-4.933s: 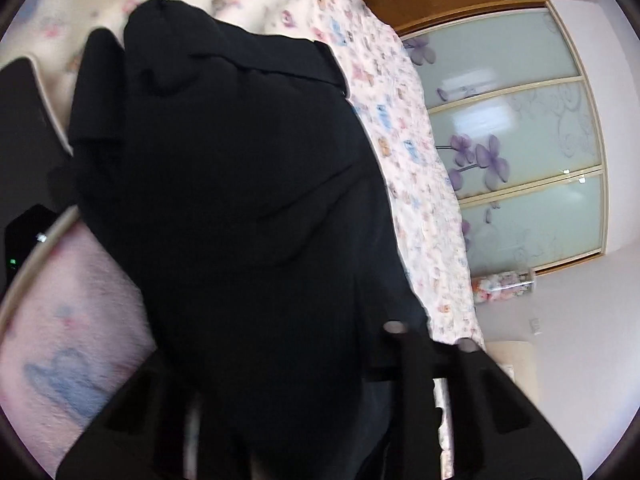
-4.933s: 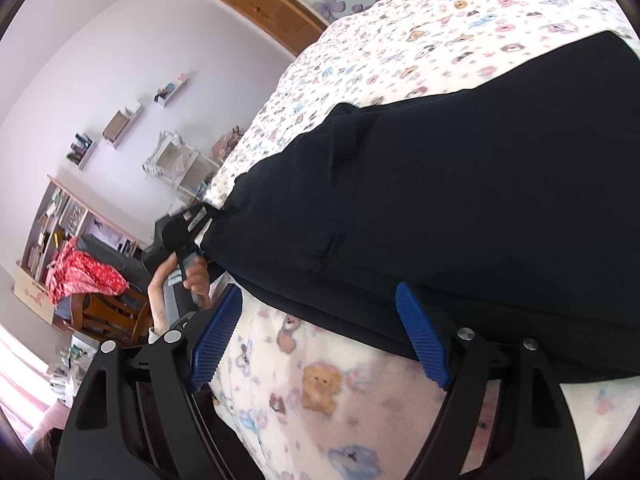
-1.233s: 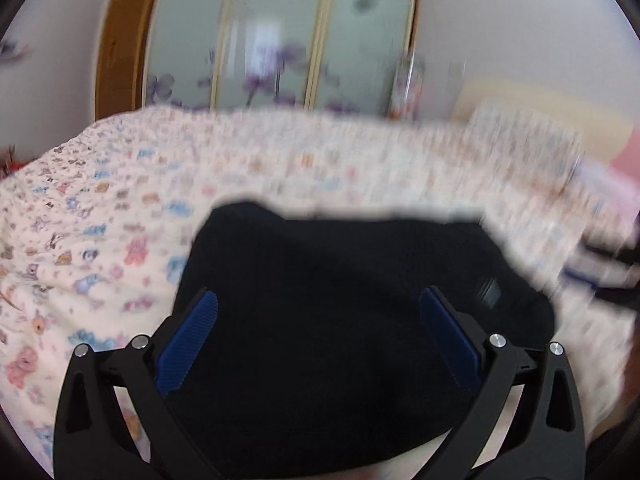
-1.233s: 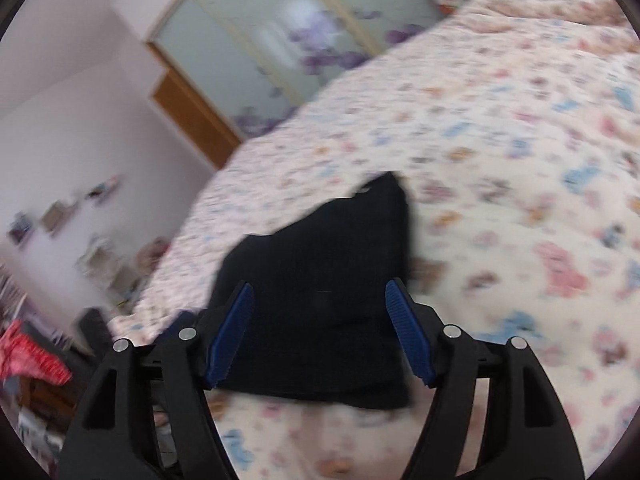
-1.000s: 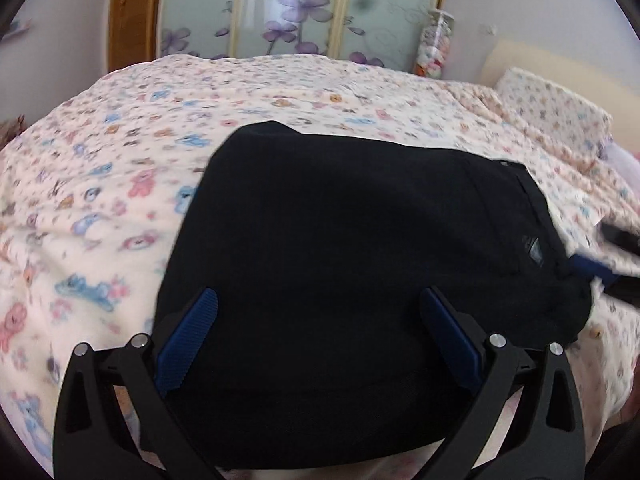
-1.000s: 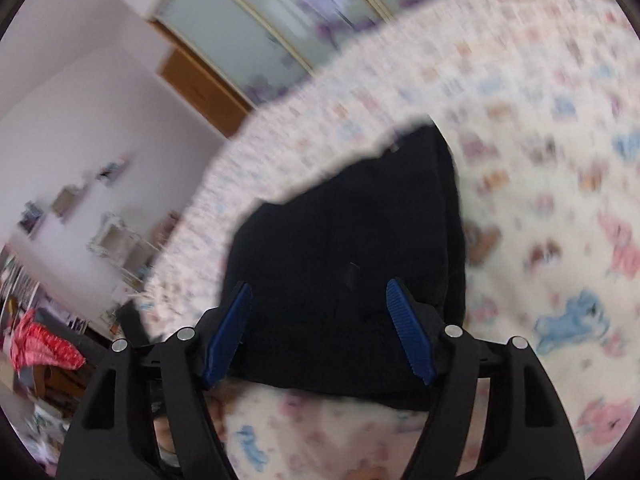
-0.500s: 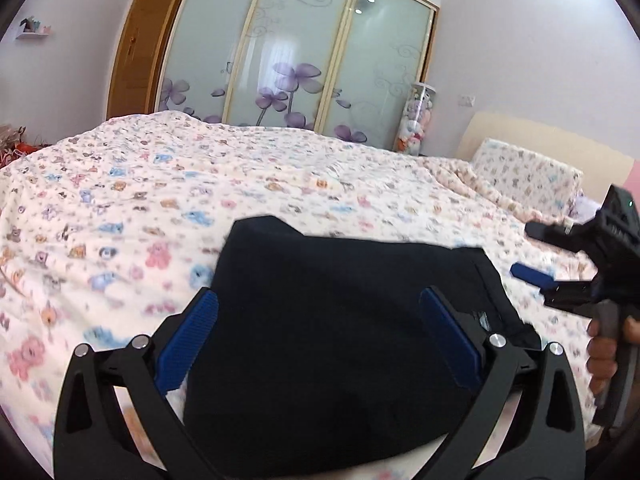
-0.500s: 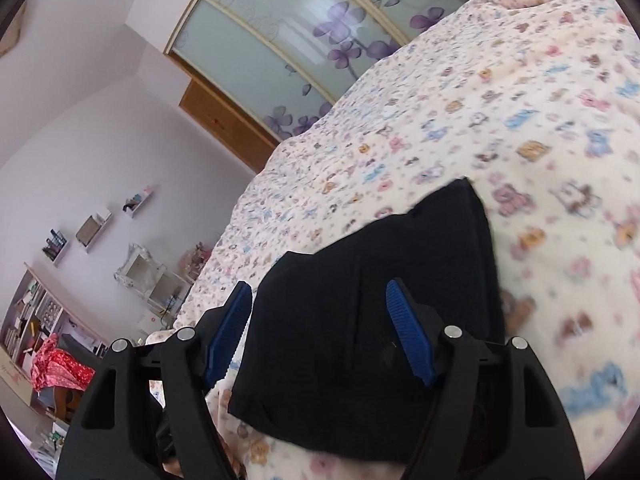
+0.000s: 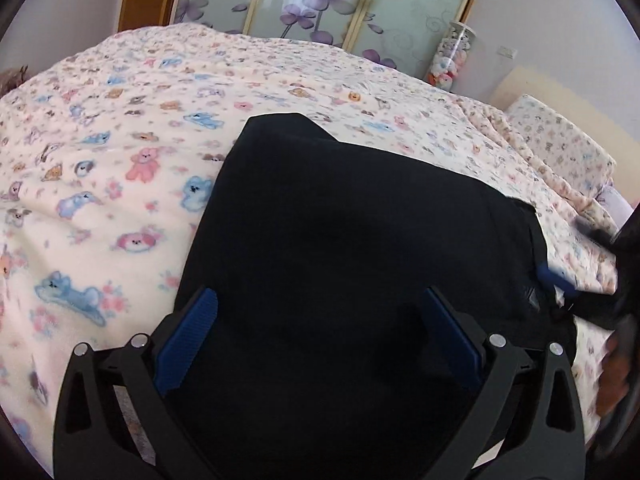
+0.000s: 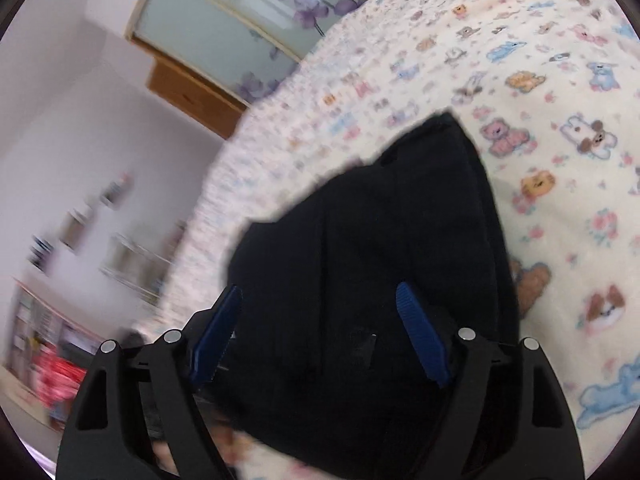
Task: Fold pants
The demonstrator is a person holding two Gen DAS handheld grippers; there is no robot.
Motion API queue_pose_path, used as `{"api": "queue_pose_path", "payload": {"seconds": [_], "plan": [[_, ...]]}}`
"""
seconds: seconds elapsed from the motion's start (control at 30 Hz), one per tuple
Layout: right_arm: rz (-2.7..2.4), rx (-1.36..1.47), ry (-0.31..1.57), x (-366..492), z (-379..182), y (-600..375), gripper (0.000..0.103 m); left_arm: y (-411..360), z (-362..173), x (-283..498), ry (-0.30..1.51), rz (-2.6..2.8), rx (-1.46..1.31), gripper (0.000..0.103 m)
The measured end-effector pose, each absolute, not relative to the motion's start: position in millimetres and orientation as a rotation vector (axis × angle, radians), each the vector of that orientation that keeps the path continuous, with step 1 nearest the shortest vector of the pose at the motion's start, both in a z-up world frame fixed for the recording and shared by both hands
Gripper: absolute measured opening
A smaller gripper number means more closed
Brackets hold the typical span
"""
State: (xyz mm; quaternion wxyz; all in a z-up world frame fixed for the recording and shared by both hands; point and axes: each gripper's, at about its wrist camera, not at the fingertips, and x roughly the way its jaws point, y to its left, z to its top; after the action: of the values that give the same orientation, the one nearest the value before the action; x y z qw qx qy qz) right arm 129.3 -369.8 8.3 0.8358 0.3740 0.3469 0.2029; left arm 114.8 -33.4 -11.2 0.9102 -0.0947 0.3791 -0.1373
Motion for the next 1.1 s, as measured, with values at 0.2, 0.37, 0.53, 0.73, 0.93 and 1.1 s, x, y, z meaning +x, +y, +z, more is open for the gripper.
{"api": "queue_pose_path", "payload": {"seconds": [0.2, 0.37, 0.53, 0.73, 0.93, 1.1], "plan": [[0.324, 0.686, 0.826, 133, 17, -405, 0.077, -24, -13, 111, 0.755, -0.318, -0.248, 0.101], [0.358, 0.668, 1.005, 148, -19, -399, 0.07, -33, -13, 109, 0.756, -0.29, -0.198, 0.101], [0.357, 0.636, 1.078, 155, -38, -392, 0.07, -36, -13, 109, 0.759, -0.28, -0.178, 0.101], [0.493, 0.62, 1.068, 155, -34, -376, 0.071, -35, -14, 109, 0.76, -0.282, -0.186, 0.101], [0.516, 0.79, 1.041, 166, -57, -391, 0.069, -36, -15, 109, 0.76, -0.28, -0.177, 0.101], [0.554, 0.769, 0.981, 161, -47, -386, 0.064, -37, -15, 109, 0.763, -0.275, -0.176, 0.101]]}}
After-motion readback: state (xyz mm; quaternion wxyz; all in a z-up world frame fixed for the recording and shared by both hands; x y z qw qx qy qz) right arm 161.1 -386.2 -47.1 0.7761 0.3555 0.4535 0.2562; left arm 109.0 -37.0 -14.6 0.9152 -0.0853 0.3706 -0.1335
